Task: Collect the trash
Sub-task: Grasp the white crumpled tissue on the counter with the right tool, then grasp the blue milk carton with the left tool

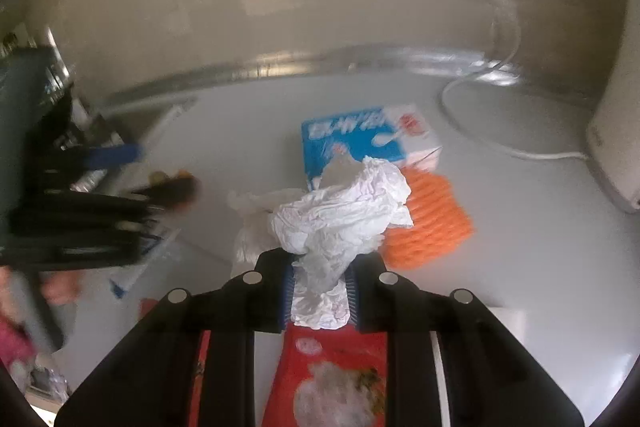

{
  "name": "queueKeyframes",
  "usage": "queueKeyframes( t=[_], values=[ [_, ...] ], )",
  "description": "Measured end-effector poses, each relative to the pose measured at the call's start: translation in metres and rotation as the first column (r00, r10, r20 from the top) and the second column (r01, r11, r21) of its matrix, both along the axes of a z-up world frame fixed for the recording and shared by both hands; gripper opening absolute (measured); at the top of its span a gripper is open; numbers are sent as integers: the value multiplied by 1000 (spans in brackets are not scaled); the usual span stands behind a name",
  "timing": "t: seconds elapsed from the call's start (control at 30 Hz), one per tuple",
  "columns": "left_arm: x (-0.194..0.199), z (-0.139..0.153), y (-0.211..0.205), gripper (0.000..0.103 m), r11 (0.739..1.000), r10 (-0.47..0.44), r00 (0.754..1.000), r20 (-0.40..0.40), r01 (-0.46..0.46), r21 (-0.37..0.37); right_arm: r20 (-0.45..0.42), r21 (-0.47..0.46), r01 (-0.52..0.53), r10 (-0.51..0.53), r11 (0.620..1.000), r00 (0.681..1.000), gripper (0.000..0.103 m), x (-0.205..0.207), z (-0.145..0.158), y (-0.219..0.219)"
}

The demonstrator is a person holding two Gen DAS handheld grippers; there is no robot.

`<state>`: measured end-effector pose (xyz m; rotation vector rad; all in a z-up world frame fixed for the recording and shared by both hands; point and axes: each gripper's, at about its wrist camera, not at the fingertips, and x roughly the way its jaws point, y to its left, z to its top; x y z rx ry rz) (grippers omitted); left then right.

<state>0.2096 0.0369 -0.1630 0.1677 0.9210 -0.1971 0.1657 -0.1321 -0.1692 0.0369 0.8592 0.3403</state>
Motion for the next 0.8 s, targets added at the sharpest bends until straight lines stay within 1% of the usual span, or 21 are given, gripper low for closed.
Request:
queueKeyframes(
  t=[0.03,0.1,0.17,0.2,0.27,0.4,0.5,0.57,0.6,0.63,0.73,0.8],
  values=[
    [4,0,-8,89,1000,-29,1000,1,29,11,11,11,6,-7,1000,1000,22,-6,8,-7],
    [18,-1,-27,89,993,-115,993,4,115,28,16,9,18,-18,1000,1000,22,-17,18,-21],
    [29,-3,-41,90,983,-183,983,-3,183,22,12,8,25,-25,1000,1000,22,-24,22,-31],
    [37,-5,-51,91,973,-231,973,-7,231,20,4,8,29,-29,1000,1000,22,-28,23,-39],
    [48,-10,-62,92,957,-286,958,-11,287,32,-6,17,40,-40,999,999,22,-32,23,-48],
    [74,-30,-81,93,925,-373,926,-54,376,62,-21,32,55,-54,998,998,22,-40,21,-66],
    [83,-41,-90,93,897,-430,900,-75,435,81,-23,45,61,-60,997,998,23,-40,21,-74],
    [83,-47,-96,88,882,-453,888,-84,460,106,-22,45,63,-62,997,998,23,-39,21,-74],
    [83,-49,-97,74,876,-464,881,-93,472,102,-22,47,65,-64,997,998,23,-38,21,-74],
    [83,-50,-96,74,873,-470,877,-101,479,95,-26,50,67,-66,996,997,23,-39,21,-73],
    [76,-44,-90,71,870,-483,872,-82,488,74,-29,69,73,-71,995,997,23,-39,20,-75],
    [71,-40,-84,70,874,-479,875,-67,483,61,-25,77,75,-73,994,997,23,-41,21,-74]
  ],
)
